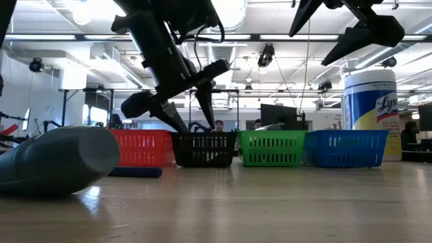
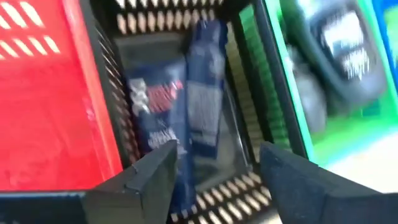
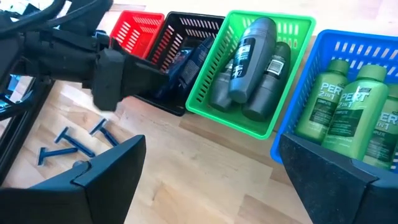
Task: Pick & Place Travel size toiletries
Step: Put the black deodorant into the green bin
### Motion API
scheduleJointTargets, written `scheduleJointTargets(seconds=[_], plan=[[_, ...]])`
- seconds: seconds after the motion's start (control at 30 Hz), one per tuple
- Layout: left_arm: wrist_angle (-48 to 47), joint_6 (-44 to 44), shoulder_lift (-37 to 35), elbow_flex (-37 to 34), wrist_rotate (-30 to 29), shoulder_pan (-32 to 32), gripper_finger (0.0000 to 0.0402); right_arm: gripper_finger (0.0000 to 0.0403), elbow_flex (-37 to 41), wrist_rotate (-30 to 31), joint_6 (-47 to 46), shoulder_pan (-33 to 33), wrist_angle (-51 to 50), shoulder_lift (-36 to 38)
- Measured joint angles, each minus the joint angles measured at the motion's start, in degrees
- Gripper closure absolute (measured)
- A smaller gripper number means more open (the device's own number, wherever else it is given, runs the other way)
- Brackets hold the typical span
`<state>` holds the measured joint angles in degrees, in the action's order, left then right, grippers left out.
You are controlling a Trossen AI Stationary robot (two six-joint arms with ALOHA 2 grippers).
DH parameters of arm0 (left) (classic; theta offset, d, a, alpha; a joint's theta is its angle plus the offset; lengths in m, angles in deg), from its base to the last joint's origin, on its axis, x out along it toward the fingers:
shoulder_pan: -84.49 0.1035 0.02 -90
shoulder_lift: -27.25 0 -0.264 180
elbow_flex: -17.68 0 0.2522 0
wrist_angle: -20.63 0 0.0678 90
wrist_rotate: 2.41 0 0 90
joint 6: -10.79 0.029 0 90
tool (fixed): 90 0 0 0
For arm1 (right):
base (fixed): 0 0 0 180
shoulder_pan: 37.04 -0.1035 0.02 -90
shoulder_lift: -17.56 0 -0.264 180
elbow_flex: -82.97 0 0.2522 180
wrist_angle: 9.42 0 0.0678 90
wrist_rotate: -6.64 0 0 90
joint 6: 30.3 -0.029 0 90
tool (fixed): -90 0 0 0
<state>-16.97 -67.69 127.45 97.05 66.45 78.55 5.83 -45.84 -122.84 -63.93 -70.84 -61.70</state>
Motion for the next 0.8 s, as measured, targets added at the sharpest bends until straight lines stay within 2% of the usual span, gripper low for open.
scheduleJointTargets(seconds=[0.07,0.13,0.23,0.3,0.37,0.43,0.53,0.7,0.8], plan=[[-0.03,7.13,-0.93,0.36,5.0,-0.32,0.0162,0.0039,0.0,-0.02,0.1,-0.25,0.0,0.0],[0.43,20.79,-2.23,0.89,11.41,-1.52,0.016,0.0039,0.0,-0.06,0.49,-0.4,0.02,0.0],[-1.19,43.66,-3.99,0.87,26.84,-5.14,0.0163,0.004,0.0,-0.18,2.22,-0.68,0.2,0.0],[-3.99,53.55,-4.63,0.83,35.56,-8.85,0.0165,0.0039,0.0,-0.31,2.77,-0.75,0.33,0.0],[-6.74,61.99,-4.72,0.79,38.39,-12.96,0.0165,0.004,0.0,-0.42,2.94,-0.75,0.35,0.02],[-8.43,68.6,-4.71,0.72,37.69,-17.11,0.0166,0.0039,0.02,-0.44,2.97,-0.75,0.44,0.02],[-8.5,72.67,-4.31,0.72,31.18,-23.0,0.0165,0.004,0.12,-0.44,2.74,-0.73,0.44,0.02],[-7.78,69.32,-3.69,0.7,17.53,-28.37,0.0156,0.004,0.17,-0.44,2.66,-0.73,0.46,0.02],[-7.82,64.93,-3.47,0.7,15.05,-28.46,0.0143,0.0039,0.17,-0.44,2.55,-0.71,0.46,0.02]])
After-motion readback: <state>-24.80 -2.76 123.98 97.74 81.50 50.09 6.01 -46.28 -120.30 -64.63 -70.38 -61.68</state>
